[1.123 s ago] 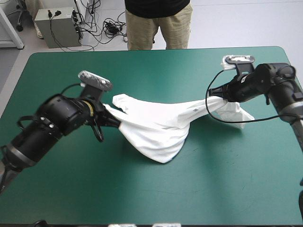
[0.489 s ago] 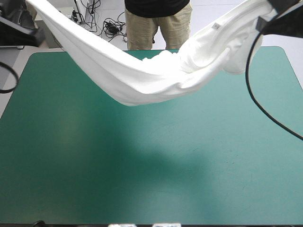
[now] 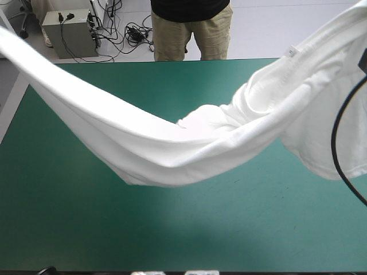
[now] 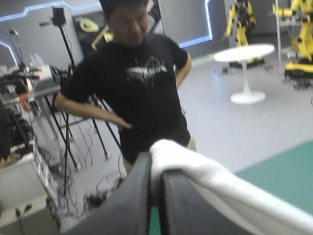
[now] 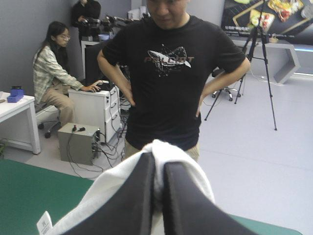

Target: Fold the cloth

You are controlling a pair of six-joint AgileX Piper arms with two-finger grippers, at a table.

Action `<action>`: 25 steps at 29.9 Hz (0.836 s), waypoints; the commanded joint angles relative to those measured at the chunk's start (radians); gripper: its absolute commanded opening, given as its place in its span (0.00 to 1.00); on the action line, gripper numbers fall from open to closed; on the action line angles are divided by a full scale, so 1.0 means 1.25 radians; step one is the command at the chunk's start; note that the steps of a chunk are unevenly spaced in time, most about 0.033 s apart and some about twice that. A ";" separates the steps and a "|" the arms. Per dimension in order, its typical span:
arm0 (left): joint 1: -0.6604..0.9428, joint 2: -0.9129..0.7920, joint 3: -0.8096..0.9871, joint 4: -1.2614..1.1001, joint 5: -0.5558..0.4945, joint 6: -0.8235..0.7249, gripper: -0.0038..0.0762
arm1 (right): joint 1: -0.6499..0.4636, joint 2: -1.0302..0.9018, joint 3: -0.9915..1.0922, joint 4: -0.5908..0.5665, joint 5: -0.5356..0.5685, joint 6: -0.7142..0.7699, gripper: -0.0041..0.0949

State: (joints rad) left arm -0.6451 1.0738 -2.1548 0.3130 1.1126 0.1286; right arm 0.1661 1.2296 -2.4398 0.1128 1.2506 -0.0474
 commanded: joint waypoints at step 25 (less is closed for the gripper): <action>0.148 0.177 0.879 0.132 -0.282 -0.333 0.04 | -0.004 -0.027 1.071 -0.004 -0.457 0.162 0.02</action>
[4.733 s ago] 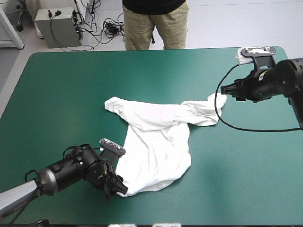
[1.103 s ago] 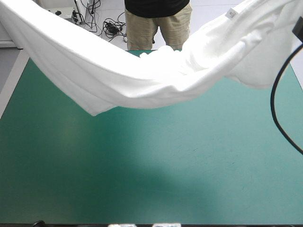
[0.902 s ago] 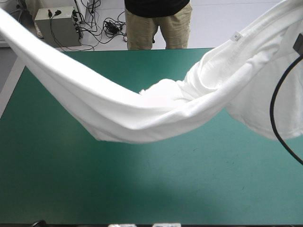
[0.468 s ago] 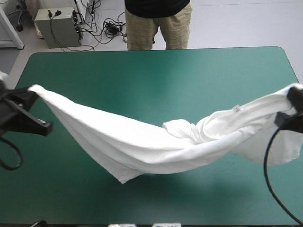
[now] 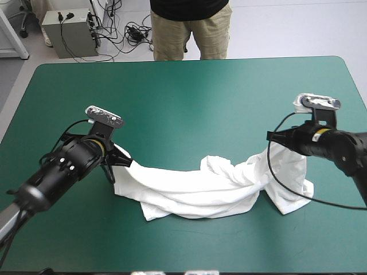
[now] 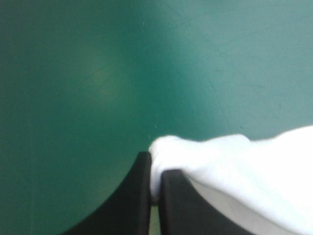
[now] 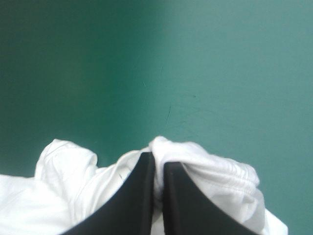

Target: Fold the cloth

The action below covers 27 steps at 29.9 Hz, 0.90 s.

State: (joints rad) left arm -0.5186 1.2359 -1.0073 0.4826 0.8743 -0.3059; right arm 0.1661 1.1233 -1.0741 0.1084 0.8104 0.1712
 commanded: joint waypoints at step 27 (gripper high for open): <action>0.146 0.332 -0.266 -0.244 -0.094 0.222 0.64 | -0.004 0.458 -0.361 -0.045 0.068 -0.075 0.54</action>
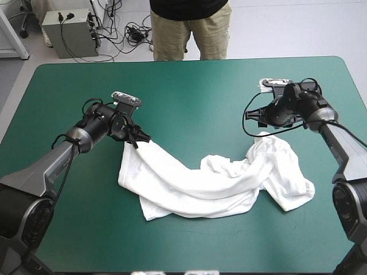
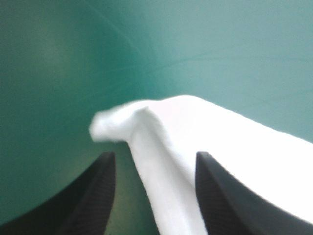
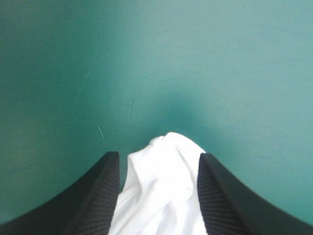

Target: Fold the cloth

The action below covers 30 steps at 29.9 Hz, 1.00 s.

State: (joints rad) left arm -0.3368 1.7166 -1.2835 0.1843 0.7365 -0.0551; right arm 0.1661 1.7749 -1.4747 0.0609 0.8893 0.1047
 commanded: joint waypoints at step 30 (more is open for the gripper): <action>-0.271 -0.416 -0.030 -0.043 0.433 0.044 0.53 | -0.004 -0.551 -0.035 -0.192 0.287 -0.003 0.54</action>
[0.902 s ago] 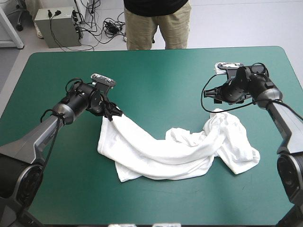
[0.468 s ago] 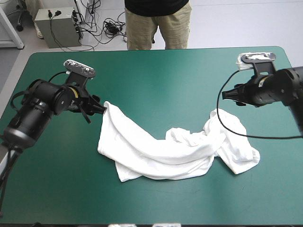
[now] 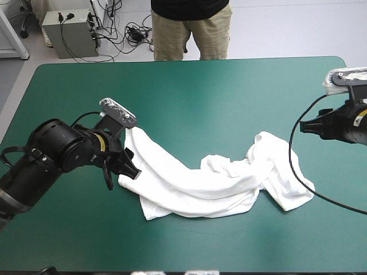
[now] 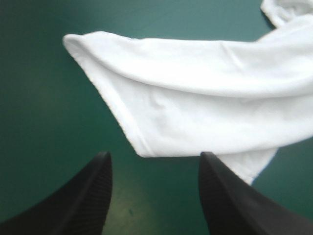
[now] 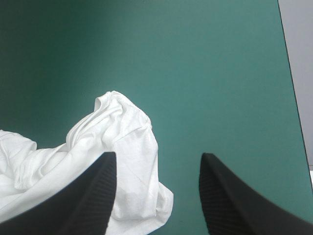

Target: Fold the cloth

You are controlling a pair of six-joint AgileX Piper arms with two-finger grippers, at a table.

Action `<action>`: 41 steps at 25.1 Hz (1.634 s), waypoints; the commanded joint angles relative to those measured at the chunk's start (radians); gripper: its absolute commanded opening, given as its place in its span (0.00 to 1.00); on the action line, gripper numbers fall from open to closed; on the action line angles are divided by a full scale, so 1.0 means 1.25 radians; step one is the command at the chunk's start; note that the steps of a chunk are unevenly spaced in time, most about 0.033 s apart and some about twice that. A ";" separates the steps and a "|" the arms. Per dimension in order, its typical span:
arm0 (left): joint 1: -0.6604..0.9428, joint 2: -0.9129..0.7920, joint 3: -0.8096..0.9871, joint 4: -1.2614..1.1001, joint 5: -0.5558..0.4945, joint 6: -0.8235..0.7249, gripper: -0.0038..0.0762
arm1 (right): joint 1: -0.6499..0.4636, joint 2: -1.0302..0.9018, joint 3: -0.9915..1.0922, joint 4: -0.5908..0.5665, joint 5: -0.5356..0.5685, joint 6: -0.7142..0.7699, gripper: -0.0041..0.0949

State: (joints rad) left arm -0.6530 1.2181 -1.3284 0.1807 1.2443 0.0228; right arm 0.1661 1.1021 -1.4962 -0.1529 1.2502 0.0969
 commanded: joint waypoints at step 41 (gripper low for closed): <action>-0.195 0.282 0.300 -0.078 -0.217 -0.165 0.04 | -0.004 -0.012 0.257 0.002 -0.003 0.076 0.53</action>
State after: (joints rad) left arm -0.8966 1.5726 -0.9497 0.0764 0.9974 -0.1772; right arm 0.1661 1.1021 -1.2160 -0.1488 1.2492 0.1825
